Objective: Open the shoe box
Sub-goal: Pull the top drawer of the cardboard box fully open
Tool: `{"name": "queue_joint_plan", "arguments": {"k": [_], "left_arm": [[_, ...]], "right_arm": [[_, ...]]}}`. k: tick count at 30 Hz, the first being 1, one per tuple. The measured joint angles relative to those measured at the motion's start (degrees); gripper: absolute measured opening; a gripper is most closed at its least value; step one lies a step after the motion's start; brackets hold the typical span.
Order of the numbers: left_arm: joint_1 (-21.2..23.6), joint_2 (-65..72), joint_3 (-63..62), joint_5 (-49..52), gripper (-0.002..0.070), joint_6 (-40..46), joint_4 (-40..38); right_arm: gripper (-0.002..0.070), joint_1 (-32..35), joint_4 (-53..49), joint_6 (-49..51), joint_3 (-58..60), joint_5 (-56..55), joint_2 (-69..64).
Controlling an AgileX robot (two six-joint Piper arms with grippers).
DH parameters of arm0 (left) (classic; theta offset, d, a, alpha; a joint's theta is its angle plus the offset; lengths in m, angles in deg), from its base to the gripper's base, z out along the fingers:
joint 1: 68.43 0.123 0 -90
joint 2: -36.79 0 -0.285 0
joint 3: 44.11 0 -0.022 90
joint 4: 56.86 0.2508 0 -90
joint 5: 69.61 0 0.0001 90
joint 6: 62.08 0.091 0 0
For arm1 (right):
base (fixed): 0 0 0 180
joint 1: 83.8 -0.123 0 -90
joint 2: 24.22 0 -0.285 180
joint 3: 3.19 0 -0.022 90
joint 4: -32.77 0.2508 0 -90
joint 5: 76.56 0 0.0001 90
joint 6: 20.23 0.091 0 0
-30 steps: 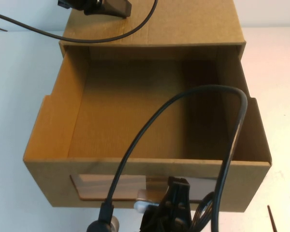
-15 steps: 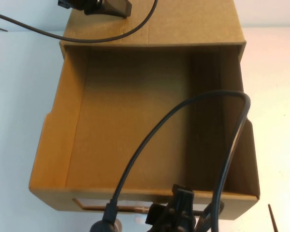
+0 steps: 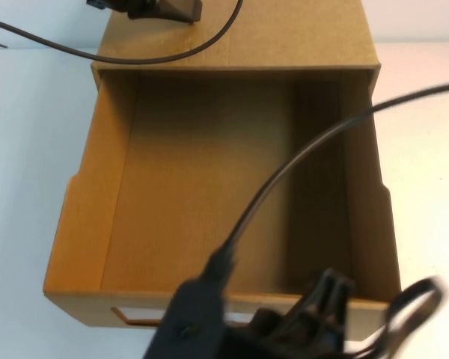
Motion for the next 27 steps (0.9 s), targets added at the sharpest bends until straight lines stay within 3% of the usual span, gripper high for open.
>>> {"name": "queue_joint_plan", "arguments": {"k": [5,13,20,27], "left_arm": [[0.0,-1.7,-0.6,0.6,-0.0005,0.0,2.0],[0.0,-7.8,-4.6,1.0,-0.0005,0.0,2.5],[0.0,-14.9,-5.1,1.4,-0.0005,2.3,4.0],[0.0,-21.5,-5.5,1.7,-0.0005,3.1,15.6]], "right_arm": [[0.0223,-0.1,-1.3,0.8,-0.8,0.5,5.1],[0.0077,2.5,-7.7,3.2,-0.8,0.7,9.8],[0.0036,15.3,-10.1,3.1,-0.8,0.9,14.5],[-0.0003,29.0,-10.7,1.1,-0.8,1.3,21.7]]}}
